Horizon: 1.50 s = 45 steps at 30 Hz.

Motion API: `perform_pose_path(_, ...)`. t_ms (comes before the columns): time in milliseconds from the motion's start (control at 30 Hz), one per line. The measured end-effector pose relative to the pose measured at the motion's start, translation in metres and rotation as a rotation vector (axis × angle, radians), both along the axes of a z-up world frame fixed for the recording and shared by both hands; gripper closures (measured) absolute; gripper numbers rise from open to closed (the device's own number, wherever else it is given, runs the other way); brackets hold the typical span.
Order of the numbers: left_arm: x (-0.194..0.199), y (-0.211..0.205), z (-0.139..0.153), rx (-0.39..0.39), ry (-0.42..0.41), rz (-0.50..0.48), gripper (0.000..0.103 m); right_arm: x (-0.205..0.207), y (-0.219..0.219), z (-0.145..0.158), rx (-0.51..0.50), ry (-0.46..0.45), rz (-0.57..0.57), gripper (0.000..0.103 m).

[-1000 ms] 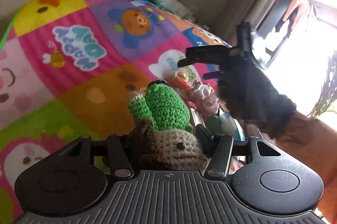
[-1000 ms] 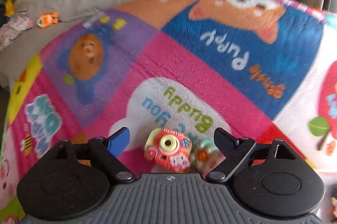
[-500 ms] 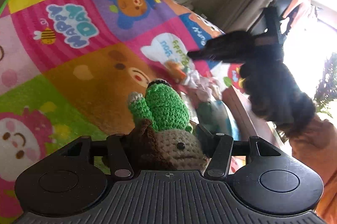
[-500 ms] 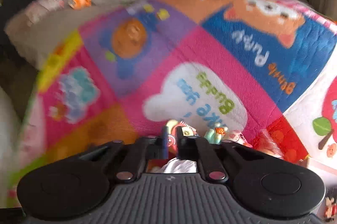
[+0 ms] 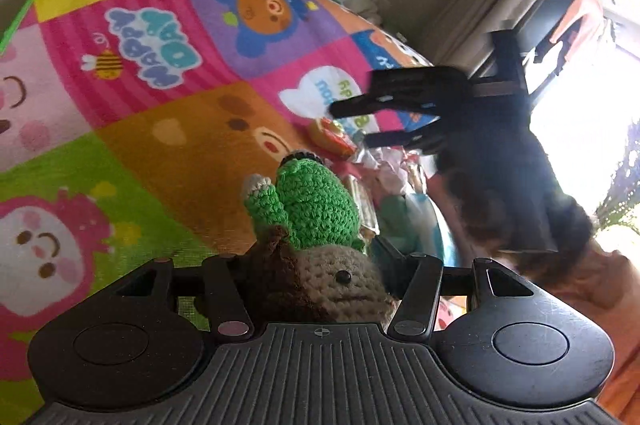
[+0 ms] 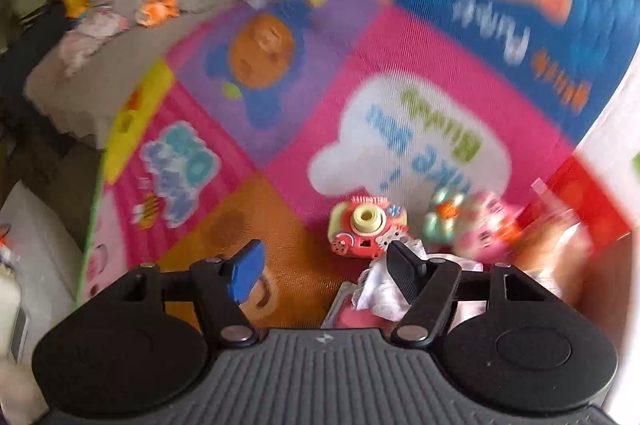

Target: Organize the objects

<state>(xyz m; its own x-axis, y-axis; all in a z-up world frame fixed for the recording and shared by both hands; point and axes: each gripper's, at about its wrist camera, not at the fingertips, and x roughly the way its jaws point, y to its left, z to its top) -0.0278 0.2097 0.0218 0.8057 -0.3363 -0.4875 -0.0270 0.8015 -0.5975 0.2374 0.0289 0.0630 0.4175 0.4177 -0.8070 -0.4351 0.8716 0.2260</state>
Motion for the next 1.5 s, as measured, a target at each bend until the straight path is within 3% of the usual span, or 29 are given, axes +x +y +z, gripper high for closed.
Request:
perform_pose_path(100,-0.003,0.009,-0.002,-0.012,-0.003,0.003,0.044,0.013,0.019,-0.015,-0.092,-0.101,-0.051,0.031)
perform_pose_path(233,-0.006,0.02,-0.007,-0.026,0.007,0.033,0.044,0.026,0.031,-0.025,-0.183,-0.106,-0.058,0.031)
perform_pose_path(333,-0.008,0.021,-0.009,-0.041,0.007,0.032,0.044,0.015,0.029,-0.026,-0.249,-0.156,-0.007,0.054)
perform_pose_path(400,-0.008,0.016,-0.009,-0.04,0.008,0.019,0.044,0.007,0.022,-0.025,-0.286,-0.169,-0.004,0.079)
perform_pose_path(467,-0.008,0.01,-0.007,-0.04,0.006,0.003,0.044,0.005,0.009,-0.019,-0.272,-0.161,-0.033,0.084)
perform_pose_path(700,-0.012,-0.009,0.0,-0.028,0.011,-0.037,0.044,-0.024,-0.043,0.036,-0.113,-0.203,-0.084,0.084)
perform_pose_path(933,-0.006,-0.047,0.002,0.007,0.045,-0.134,0.044,-0.13,-0.127,0.09,0.053,-0.27,-0.007,0.084)
perform_pose_path(1033,-0.003,-0.07,0.005,0.032,0.049,-0.179,0.044,-0.167,-0.16,0.09,0.058,-0.271,0.0,0.084)
perform_pose_path(1133,-0.002,-0.093,0.008,0.059,0.056,-0.21,0.044,-0.205,-0.185,0.074,-0.043,-0.347,0.005,0.084)
perform_pose_path(1233,-0.001,-0.113,0.01,0.082,0.068,-0.231,0.044,-0.239,-0.203,0.052,-0.143,-0.406,0.054,0.081)
perform_pose_path(1333,-0.004,-0.129,0.013,0.108,0.079,-0.245,0.044,-0.258,-0.236,0.051,-0.044,-0.375,0.068,0.07)
perform_pose_path(1400,-0.007,-0.137,0.016,0.123,0.083,-0.247,0.044,-0.271,-0.264,0.059,0.002,-0.431,0.001,0.041)
perform_pose_path(1500,-0.009,-0.147,0.02,0.146,0.084,-0.246,0.044,-0.281,-0.299,0.062,0.043,-0.463,-0.097,0.033)
